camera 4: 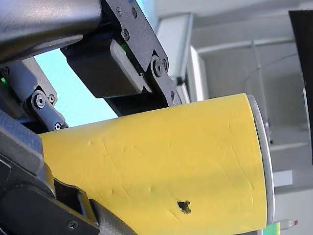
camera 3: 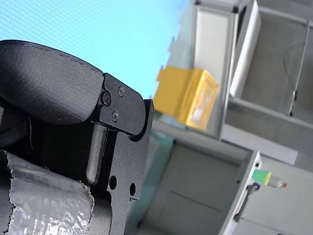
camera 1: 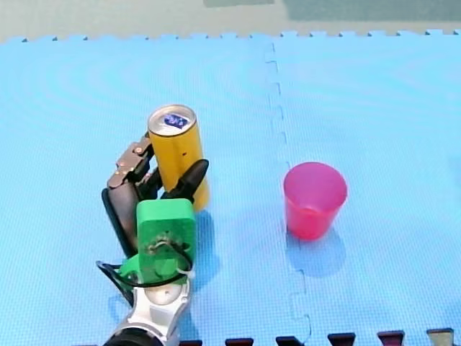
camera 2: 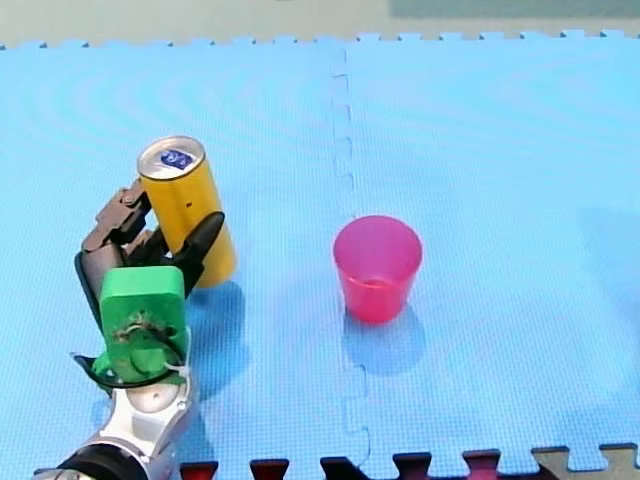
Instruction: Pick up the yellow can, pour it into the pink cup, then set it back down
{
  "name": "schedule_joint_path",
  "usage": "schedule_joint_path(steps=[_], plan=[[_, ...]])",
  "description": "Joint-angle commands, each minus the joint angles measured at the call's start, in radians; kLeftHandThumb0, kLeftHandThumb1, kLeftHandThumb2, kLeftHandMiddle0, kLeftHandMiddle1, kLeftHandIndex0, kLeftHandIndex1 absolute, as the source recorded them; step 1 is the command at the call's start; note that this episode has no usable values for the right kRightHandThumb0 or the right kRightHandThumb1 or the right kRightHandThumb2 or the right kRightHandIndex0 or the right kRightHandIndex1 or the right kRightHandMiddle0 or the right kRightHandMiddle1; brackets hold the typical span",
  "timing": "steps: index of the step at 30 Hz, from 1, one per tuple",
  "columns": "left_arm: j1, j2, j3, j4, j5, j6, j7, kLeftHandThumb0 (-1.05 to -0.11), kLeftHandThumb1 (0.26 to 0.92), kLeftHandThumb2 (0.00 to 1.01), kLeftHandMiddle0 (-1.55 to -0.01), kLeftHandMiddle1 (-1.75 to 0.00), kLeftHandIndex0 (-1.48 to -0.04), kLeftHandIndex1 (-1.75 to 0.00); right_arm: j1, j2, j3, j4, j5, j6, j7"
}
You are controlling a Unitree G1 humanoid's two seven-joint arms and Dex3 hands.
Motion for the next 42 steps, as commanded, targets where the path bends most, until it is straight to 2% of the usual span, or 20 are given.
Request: schedule_joint_path(steps=[1, 5, 17, 27, 34, 42], plan=[[-0.016, -0.002, 0.021, -0.005, -0.024, -0.012, -0.036, -0.337, 0.805, 0.0, -1.29, 0.0, -1.2, 0.0, -0.002, -0.002, -0.001, -0.001, 0.002, 0.002, -0.001], [-0.021, -0.01, 0.051, -0.007, -0.059, -0.021, -0.098, -0.335, 0.808, 0.0, -1.28, 0.0, -1.19, 0.0, -0.001, -0.002, -0.001, -0.001, 0.003, 0.0, 0.0], [-0.005, -0.041, 0.088, -0.007, -0.094, -0.032, -0.171, -0.335, 0.816, 0.0, -1.26, 0.0, -1.19, 0.0, 0.001, -0.011, 0.0, -0.002, -0.002, -0.006, -0.003], [0.006, -0.048, 0.085, -0.007, -0.079, -0.028, -0.151, -0.333, 0.819, 0.0, -1.26, 0.0, -1.19, 0.0, 0.002, -0.015, 0.0, 0.0, -0.001, -0.007, -0.003], [0.011, -0.037, 0.042, -0.005, -0.014, -0.004, -0.063, -0.328, 0.818, 0.0, -1.26, 0.0, -1.19, 0.0, 0.003, -0.015, -0.002, 0.001, 0.001, -0.008, 0.001], [0.03, -0.041, -0.001, -0.003, 0.04, 0.016, 0.01, -0.322, 0.823, 0.0, -1.26, 0.0, -1.18, 0.0, 0.002, -0.018, -0.006, 0.003, 0.003, -0.007, 0.007]])
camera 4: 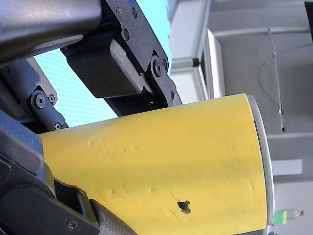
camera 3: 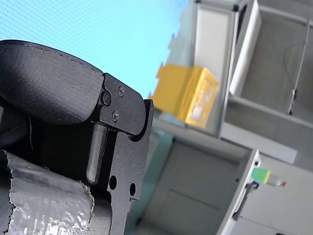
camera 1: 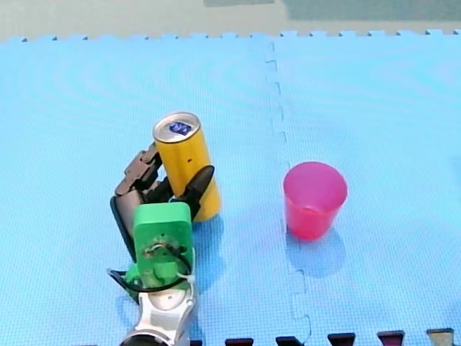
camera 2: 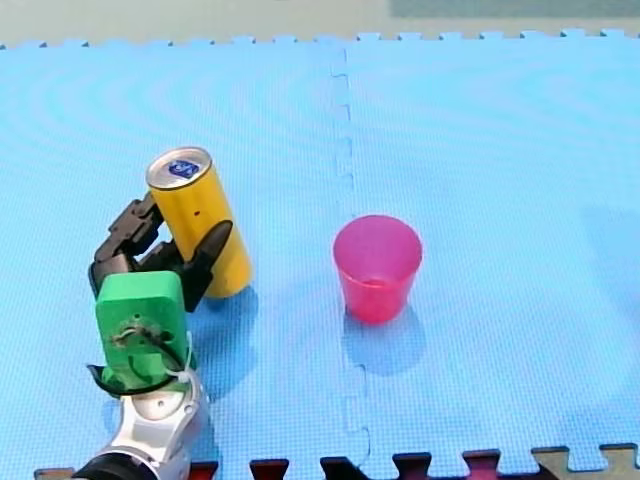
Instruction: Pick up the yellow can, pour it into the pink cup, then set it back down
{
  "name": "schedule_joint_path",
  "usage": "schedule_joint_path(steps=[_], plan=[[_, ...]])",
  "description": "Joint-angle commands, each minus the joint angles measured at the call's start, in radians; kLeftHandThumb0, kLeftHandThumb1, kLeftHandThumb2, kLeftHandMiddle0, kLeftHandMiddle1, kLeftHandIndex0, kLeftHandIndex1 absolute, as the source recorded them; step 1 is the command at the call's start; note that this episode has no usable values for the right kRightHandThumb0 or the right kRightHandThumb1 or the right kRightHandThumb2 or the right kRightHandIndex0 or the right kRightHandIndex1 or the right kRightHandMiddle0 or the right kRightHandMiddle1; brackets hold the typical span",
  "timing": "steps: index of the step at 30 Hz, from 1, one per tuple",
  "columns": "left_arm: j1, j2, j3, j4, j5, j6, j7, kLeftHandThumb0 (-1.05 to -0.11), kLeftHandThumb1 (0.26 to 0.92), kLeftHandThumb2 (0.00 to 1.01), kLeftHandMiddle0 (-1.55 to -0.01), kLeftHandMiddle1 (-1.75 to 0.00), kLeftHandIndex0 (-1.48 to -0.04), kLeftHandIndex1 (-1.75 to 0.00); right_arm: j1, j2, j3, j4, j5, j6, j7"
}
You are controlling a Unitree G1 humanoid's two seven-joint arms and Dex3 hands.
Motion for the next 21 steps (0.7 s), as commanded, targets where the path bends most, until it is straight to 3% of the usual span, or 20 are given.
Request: schedule_joint_path(steps=[1, 21], plan=[[0.002, 0.002, -0.012, -0.001, 0.013, 0.006, 0.02, -0.322, 0.823, 0.0, -1.26, 0.0, -1.18, 0.0, 0.001, -0.008, -0.003, 0.001, 0.004, -0.002, 0.001], [0.011, 0.014, -0.085, 0.003, 0.088, 0.014, 0.149, -0.332, 0.82, 0.0, -1.26, 0.0, -1.19, 0.0, 0.007, -0.012, -0.012, -0.005, 0.012, 0.0, 0.012]])
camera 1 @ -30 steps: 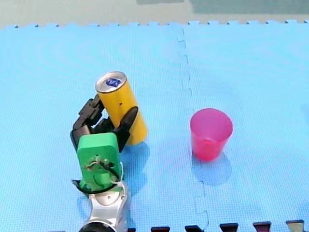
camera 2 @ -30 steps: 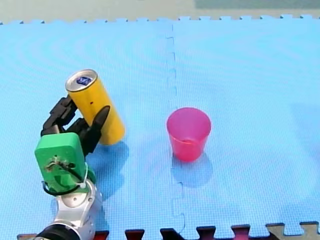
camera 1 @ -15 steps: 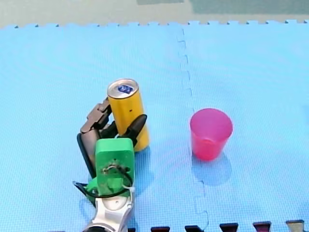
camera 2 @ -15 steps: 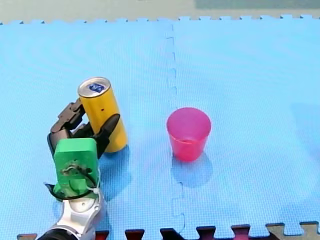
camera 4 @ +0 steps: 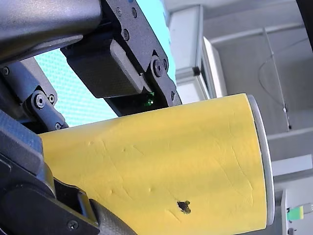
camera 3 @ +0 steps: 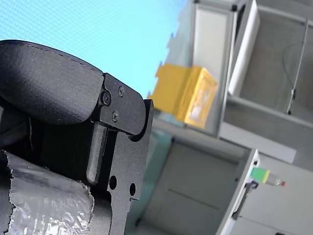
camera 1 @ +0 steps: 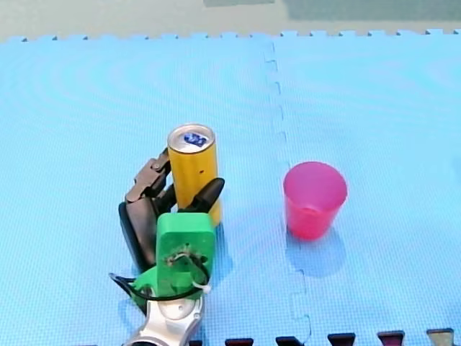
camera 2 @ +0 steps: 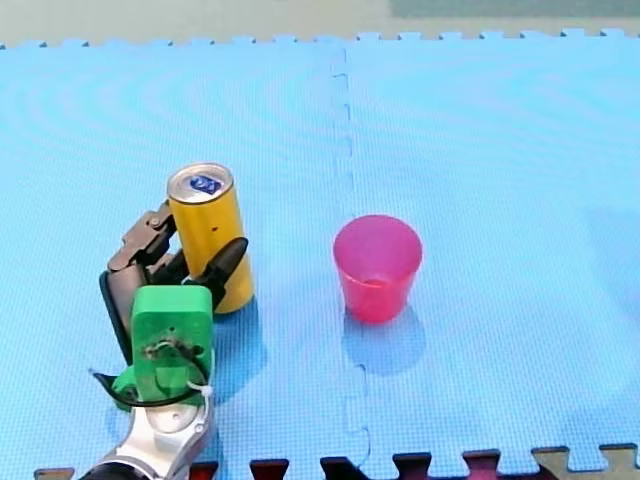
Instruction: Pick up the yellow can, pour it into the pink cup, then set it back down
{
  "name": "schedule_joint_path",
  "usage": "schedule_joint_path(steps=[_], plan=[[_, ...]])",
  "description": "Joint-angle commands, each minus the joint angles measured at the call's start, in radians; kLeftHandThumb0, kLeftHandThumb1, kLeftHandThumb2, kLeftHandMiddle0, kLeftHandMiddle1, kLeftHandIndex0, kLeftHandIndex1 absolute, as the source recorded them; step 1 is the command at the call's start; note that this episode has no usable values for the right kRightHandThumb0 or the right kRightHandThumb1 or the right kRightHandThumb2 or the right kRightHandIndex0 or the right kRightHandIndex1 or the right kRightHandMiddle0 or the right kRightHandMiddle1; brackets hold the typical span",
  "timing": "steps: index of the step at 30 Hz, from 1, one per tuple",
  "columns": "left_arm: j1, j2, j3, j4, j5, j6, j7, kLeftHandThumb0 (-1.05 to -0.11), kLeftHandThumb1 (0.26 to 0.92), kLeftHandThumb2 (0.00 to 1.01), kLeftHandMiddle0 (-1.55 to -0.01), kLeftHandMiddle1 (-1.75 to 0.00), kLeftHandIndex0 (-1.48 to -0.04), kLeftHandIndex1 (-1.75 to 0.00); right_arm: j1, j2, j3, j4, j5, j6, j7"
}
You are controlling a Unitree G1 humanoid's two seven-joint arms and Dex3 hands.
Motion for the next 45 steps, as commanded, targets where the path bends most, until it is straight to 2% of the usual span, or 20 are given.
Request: schedule_joint_path(steps=[1, 19, 31, 45], plan=[[-0.003, 0.004, -0.006, 0.0, 0.007, -0.011, 0.012, -0.333, 0.819, 0.0, -1.27, 0.0, -1.19, 0.0, 0.003, -0.009, -0.003, -0.003, 0.005, 0.001, 0.001], [-0.004, 0.011, -0.03, 0.002, 0.024, -0.011, 0.042, -0.349, 0.809, 0.0, -1.27, 0.0, -1.19, 0.0, -0.001, -0.015, -0.006, 0.001, 0.011, 0.011, 0.013], [0.0, -0.008, 0.011, 0.001, -0.031, -0.04, -0.019, -0.357, 0.796, 0.0, -1.27, 0.0, -1.2, 0.0, -0.001, -0.019, -0.005, -0.002, 0.011, 0.015, 0.017], [-0.002, -0.018, 0.03, 0.0, -0.045, -0.059, -0.043, -0.354, 0.788, 0.0, -1.28, 0.0, -1.2, 0.0, -0.003, -0.024, -0.004, -0.001, 0.01, 0.017, 0.019]])
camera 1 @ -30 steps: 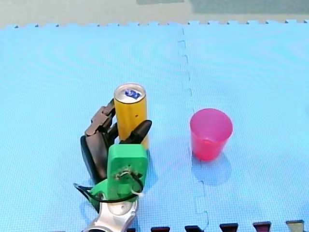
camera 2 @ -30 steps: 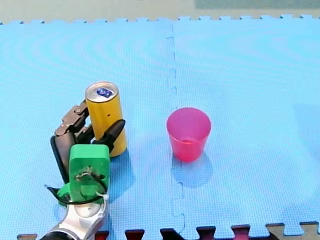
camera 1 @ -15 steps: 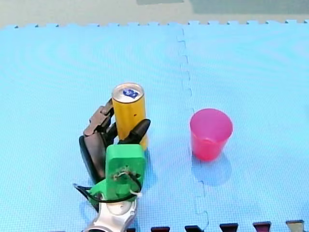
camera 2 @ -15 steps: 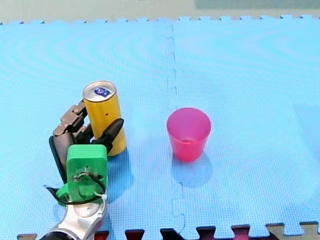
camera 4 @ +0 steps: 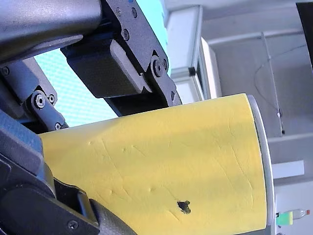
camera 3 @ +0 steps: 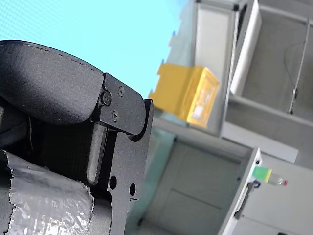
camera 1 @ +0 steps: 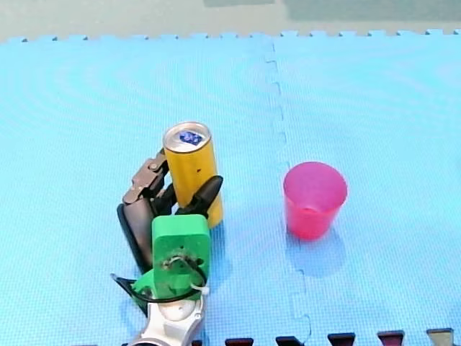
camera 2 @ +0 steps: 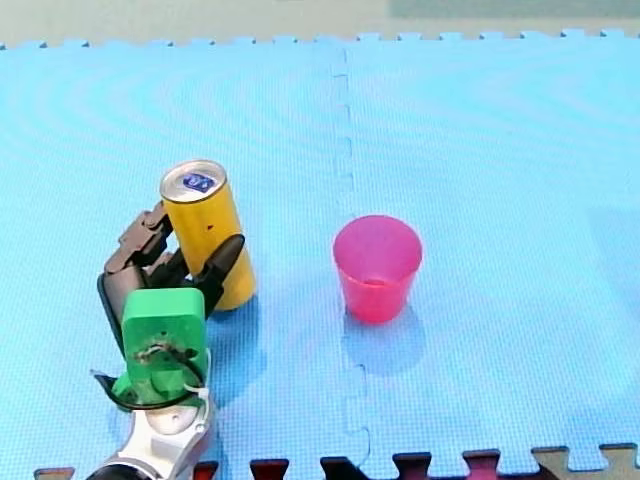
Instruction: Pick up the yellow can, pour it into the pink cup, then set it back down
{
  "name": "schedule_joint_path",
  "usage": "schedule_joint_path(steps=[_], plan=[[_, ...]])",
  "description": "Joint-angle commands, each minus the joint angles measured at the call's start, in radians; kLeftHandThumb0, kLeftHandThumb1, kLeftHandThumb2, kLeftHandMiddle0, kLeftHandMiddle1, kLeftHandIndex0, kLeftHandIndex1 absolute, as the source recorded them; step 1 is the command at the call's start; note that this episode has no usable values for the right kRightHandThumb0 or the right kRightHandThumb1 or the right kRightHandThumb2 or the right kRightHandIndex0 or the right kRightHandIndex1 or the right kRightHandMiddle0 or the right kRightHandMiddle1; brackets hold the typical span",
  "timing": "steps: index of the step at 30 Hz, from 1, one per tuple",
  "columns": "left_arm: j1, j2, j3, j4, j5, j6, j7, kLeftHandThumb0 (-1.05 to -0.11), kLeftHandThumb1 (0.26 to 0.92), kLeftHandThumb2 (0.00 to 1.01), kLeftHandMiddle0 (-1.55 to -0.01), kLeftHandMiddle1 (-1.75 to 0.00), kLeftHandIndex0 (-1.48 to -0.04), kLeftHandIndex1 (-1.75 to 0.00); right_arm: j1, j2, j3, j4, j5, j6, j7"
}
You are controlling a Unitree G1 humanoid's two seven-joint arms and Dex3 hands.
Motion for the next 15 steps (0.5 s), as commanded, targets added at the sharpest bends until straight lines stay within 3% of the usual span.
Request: schedule_joint_path(steps=[1, 15], plan=[[-0.004, -0.003, 0.004, -0.002, -0.003, -0.013, -0.004, -0.353, 0.788, 0.0, -1.28, 0.0, -1.2, 0.0, -0.001, -0.008, 0.0, -0.001, 0.001, 0.002, 0.0], [0.004, -0.008, 0.006, -0.001, 0.0, -0.009, -0.009, -0.348, 0.786, 0.0, -1.28, 0.0, -1.2, 0.0, 0.002, -0.009, -0.002, -0.004, 0.003, -0.003, 0.007]])
